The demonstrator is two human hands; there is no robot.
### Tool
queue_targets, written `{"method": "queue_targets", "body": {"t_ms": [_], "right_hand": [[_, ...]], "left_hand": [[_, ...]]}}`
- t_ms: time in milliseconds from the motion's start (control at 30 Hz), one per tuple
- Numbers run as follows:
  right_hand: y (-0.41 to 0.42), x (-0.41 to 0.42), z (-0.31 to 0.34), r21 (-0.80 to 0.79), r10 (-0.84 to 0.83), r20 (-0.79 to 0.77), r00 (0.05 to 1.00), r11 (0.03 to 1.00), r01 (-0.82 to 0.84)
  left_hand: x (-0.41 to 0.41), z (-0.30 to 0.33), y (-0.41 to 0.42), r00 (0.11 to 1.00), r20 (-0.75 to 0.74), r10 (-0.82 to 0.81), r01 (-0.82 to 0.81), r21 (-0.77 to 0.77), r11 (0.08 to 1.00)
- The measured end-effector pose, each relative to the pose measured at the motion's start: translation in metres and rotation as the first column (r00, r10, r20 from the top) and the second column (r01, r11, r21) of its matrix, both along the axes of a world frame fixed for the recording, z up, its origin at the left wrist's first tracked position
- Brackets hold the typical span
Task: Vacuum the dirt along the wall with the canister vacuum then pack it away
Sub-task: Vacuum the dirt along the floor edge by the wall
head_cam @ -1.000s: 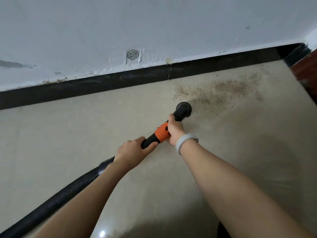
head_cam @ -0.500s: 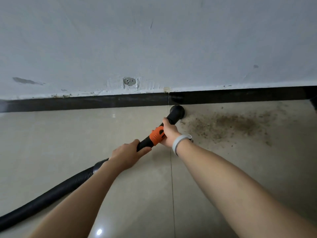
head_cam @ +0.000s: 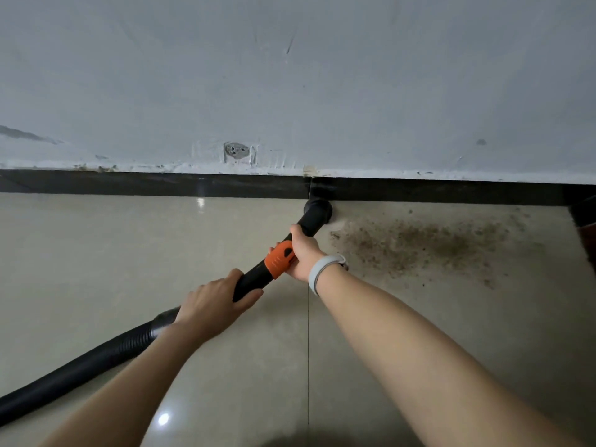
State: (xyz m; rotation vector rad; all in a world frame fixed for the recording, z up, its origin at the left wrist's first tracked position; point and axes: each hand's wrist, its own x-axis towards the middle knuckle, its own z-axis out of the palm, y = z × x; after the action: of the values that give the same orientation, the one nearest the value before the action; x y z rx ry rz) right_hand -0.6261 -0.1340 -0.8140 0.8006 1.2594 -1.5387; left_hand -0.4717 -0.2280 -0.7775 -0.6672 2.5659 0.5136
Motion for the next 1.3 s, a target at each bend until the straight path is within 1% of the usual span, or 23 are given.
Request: {"method": "queue_targets", "body": {"t_ms": [100, 167, 300, 433, 500, 600, 667, 867, 967, 1067, 1167, 1300], "right_hand": [[-0.01, 0.004, -0.002, 0.037, 0.079, -0.017, 0.997, 0.996, -0.078], [-0.013, 0.004, 0.001, 0.073, 0.105, -0.029, 0.994, 0.992, -0.102], [0.001, -0.008, 0.012, 0.146, 0.091, -0.068, 0.994, 0.986, -0.08], [0.03, -0.03, 0.011, 0.204, 0.007, -0.108, 0.994, 0.979, 0.015], [0.041, -0.038, 0.005, 0.205, -0.002, -0.117, 0.993, 0.978, 0.026], [0.052, -0.041, -0.004, 0.168, -0.03, -0.097, 0.995, 0.985, 0.047], [0.058, -0.042, -0.007, 0.147, -0.02, -0.094, 0.995, 0.989, 0.034], [0.094, -0.061, -0.013, 0.126, -0.032, -0.121, 0.992, 0.991, 0.048], [0.121, -0.076, -0.017, 0.15, -0.001, -0.13, 0.991, 0.988, 0.02], [0.144, -0.09, -0.018, 0.141, 0.002, -0.123, 0.992, 0.99, 0.015], [0.16, -0.1, -0.019, 0.172, 0.046, -0.135, 0.99, 0.985, -0.022], [0.185, -0.118, -0.021, 0.204, 0.022, -0.135, 0.991, 0.979, 0.006]], "left_hand": [[0.013, -0.017, -0.002, 0.996, -0.067, 0.064, -0.063, 0.01, 0.998], [0.016, -0.023, -0.005, 0.994, -0.09, 0.063, -0.061, 0.022, 0.998], [-0.005, -0.021, -0.007, 0.992, -0.121, -0.035, 0.038, 0.022, 0.999], [-0.04, -0.023, 0.008, 0.977, -0.131, -0.17, 0.176, 0.038, 0.984], [-0.05, -0.028, 0.016, 0.973, -0.13, -0.189, 0.195, 0.031, 0.98], [-0.052, -0.032, 0.026, 0.974, -0.106, -0.201, 0.204, 0.018, 0.979], [-0.051, -0.032, 0.034, 0.976, -0.093, -0.194, 0.196, 0.013, 0.98], [-0.071, -0.027, 0.07, 0.976, -0.063, -0.21, 0.209, -0.01, 0.978], [-0.089, -0.023, 0.096, 0.97, -0.046, -0.238, 0.238, -0.006, 0.971], [-0.106, -0.019, 0.116, 0.963, -0.041, -0.268, 0.269, 0.019, 0.963], [-0.12, -0.015, 0.129, 0.955, -0.032, -0.295, 0.296, 0.021, 0.955], [-0.142, -0.016, 0.15, 0.943, -0.024, -0.331, 0.332, 0.026, 0.943]]}}
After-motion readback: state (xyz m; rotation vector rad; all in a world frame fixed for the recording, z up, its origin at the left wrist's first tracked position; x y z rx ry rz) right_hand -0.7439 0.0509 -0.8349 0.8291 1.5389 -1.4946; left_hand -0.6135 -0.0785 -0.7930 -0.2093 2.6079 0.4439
